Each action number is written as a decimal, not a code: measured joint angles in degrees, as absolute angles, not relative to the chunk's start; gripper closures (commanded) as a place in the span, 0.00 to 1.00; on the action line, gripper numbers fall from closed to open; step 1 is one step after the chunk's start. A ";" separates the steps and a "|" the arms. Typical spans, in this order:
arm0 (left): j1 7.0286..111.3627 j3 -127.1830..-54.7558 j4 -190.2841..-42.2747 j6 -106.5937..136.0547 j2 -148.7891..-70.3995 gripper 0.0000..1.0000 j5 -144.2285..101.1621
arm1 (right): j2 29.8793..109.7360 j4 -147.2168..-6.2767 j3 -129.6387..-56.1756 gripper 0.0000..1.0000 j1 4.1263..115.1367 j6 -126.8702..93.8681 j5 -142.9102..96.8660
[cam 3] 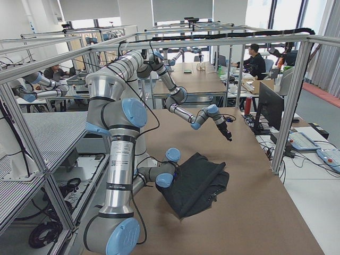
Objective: Fold clothes
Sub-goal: 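Drag the shirt edge toward the robot with the right gripper, then grasp the shirt's other side with the left gripper while the right holds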
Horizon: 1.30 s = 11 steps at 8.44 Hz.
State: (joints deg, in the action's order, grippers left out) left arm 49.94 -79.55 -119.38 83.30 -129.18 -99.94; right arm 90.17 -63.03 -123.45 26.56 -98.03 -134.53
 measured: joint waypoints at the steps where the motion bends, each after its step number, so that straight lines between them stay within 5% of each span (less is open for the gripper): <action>1: 49.69 -79.56 -119.36 83.31 -129.05 0.58 -100.04 | 90.26 -62.81 -123.88 0.05 24.60 -97.88 -136.32; 4: 48.23 -82.78 -119.35 85.03 -126.93 0.51 -101.69 | 89.94 -61.91 -123.98 0.05 21.84 -97.91 -137.32; 6: 45.07 -90.28 -119.35 87.81 -121.24 0.25 -102.54 | 89.69 -61.81 -123.88 0.05 23.89 -97.97 -136.14; 11: 32.78 -99.57 -119.67 99.39 -112.78 0.26 -98.23 | 86.86 -62.30 -121.87 0.05 27.39 -97.29 -125.36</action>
